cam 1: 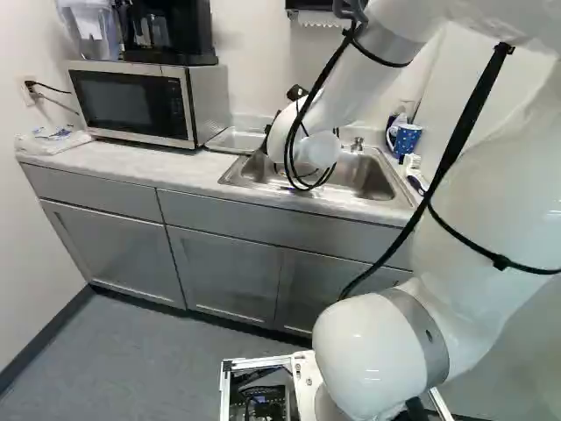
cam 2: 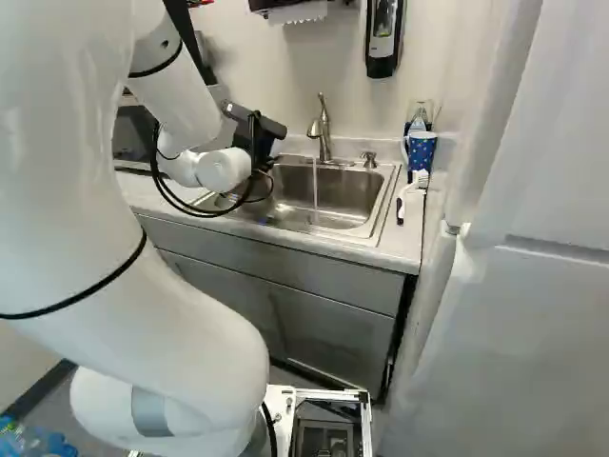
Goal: Rinse the cup and place it in the tray
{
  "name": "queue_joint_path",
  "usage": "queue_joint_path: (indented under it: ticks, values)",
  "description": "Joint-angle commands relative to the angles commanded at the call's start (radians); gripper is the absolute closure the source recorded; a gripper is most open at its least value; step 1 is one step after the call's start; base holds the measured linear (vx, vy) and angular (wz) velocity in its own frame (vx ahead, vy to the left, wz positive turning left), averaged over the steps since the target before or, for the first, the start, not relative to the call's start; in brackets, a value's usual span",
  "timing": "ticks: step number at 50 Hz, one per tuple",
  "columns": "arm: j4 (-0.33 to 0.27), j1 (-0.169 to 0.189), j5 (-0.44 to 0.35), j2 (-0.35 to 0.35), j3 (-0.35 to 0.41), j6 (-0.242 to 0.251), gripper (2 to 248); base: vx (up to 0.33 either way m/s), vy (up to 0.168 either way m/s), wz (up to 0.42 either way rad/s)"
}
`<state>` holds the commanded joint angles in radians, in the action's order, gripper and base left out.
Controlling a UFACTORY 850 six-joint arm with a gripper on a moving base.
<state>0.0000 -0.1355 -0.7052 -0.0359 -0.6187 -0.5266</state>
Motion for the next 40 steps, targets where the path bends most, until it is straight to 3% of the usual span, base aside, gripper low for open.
queue_joint_path:
  ticks: [40]
  values:
    - [0.000, 0.000, 0.000, 0.000, 0.000, -0.424, 130, 0.000, 0.000, 0.000]
